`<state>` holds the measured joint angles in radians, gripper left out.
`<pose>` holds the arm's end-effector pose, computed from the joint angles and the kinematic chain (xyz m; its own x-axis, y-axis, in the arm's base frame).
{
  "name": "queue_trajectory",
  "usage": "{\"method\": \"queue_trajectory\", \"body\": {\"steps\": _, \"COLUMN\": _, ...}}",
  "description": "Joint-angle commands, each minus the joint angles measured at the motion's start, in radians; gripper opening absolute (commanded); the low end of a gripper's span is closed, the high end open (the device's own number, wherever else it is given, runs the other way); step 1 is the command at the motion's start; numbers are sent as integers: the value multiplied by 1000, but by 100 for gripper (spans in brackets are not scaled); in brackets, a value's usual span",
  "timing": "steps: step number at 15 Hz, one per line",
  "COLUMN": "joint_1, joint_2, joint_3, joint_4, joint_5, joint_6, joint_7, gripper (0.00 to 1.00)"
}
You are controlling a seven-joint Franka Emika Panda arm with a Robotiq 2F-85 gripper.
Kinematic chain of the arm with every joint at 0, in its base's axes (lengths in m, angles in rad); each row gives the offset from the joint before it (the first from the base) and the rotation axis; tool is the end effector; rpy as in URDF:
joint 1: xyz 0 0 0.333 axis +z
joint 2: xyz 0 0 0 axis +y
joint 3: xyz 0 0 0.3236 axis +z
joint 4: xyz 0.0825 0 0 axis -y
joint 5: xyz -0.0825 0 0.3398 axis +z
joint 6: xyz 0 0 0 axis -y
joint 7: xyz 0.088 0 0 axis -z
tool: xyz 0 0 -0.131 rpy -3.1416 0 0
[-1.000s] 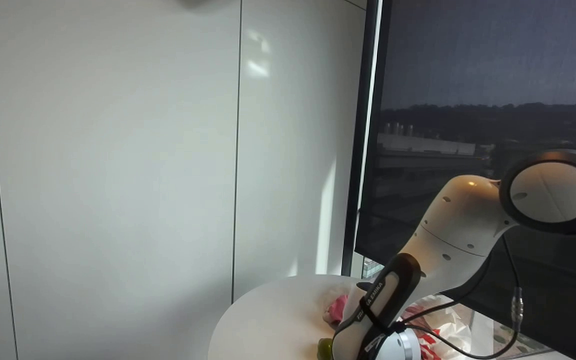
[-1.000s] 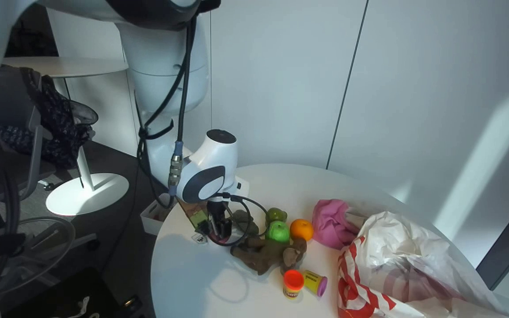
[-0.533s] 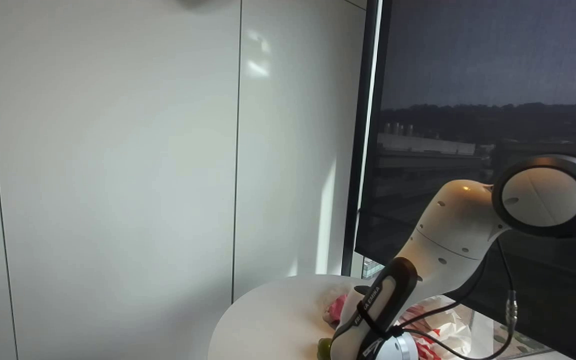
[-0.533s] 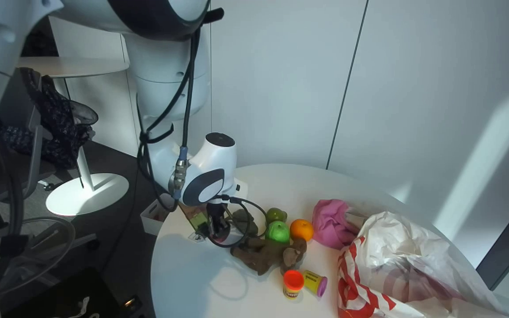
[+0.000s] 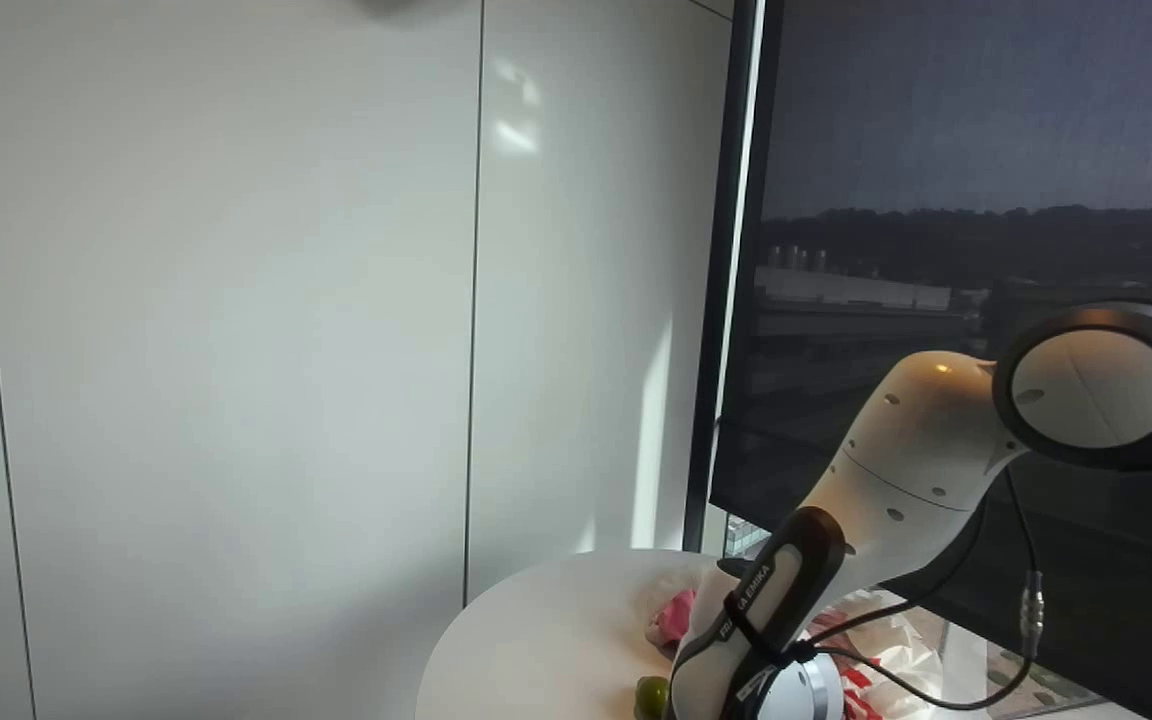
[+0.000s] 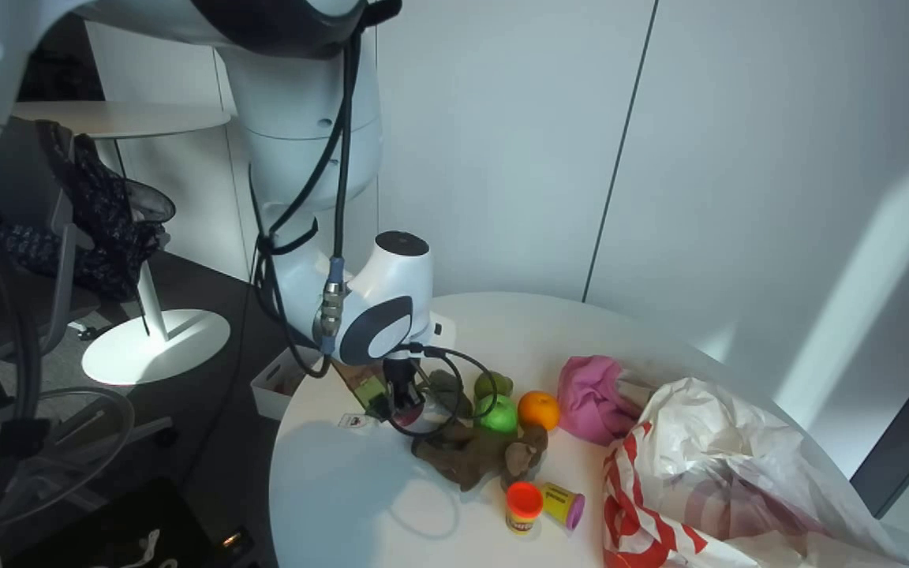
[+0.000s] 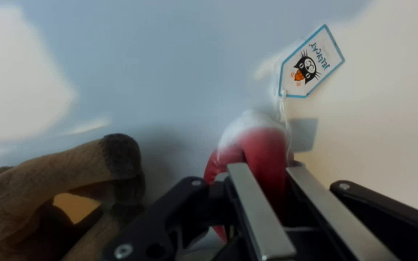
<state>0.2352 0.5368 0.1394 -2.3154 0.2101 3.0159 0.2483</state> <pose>0.4881 0.1789 0.1530 0.9875 -0.1135 0.1094 -0.0950 -0.9823 -0.1615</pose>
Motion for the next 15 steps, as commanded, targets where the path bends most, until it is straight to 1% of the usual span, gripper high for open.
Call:
{"method": "queue_trajectory", "body": {"steps": 1, "joint_1": -18, "joint_2": -145, "joint_3": -6, "joint_4": -66, "joint_5": 6, "joint_6": 66, "joint_7": 8, "gripper": 6}}
{"method": "queue_trajectory", "body": {"steps": 2, "joint_1": -19, "joint_2": -185, "joint_3": -22, "joint_4": -77, "joint_5": 8, "joint_6": 97, "joint_7": 20, "gripper": 6}}
{"method": "queue_trajectory", "body": {"steps": 3, "joint_1": -33, "joint_2": -223, "joint_3": -23, "joint_4": -82, "joint_5": 18, "joint_6": 107, "joint_7": 26, "gripper": 7}}
{"method": "queue_trajectory", "body": {"steps": 4, "joint_1": -52, "joint_2": -264, "joint_3": -25, "joint_4": -83, "joint_5": 33, "joint_6": 107, "joint_7": 36, "gripper": 7}}
{"method": "queue_trajectory", "body": {"steps": 6, "joint_1": -47, "joint_2": -325, "joint_3": -84, "joint_4": -84, "joint_5": 25, "joint_6": 127, "joint_7": 59, "gripper": 6}}
{"method": "queue_trajectory", "body": {"steps": 7, "joint_1": -38, "joint_2": -354, "joint_3": -131, "joint_4": -82, "joint_5": 13, "joint_6": 135, "joint_7": 69, "gripper": 9}}
{"method": "queue_trajectory", "body": {"steps": 11, "joint_1": -37, "joint_2": -415, "joint_3": -297, "joint_4": -86, "joint_5": -20, "joint_6": 204, "joint_7": 99, "gripper": 9}}
{"method": "queue_trajectory", "body": {"steps": 13, "joint_1": -29, "joint_2": -410, "joint_3": -399, "joint_4": -89, "joint_5": -34, "joint_6": 260, "joint_7": 108, "gripper": 9}}
{"method": "queue_trajectory", "body": {"steps": 15, "joint_1": -21, "joint_2": -382, "joint_3": -488, "joint_4": -88, "joint_5": -5, "joint_6": 325, "joint_7": 104, "gripper": 9}}
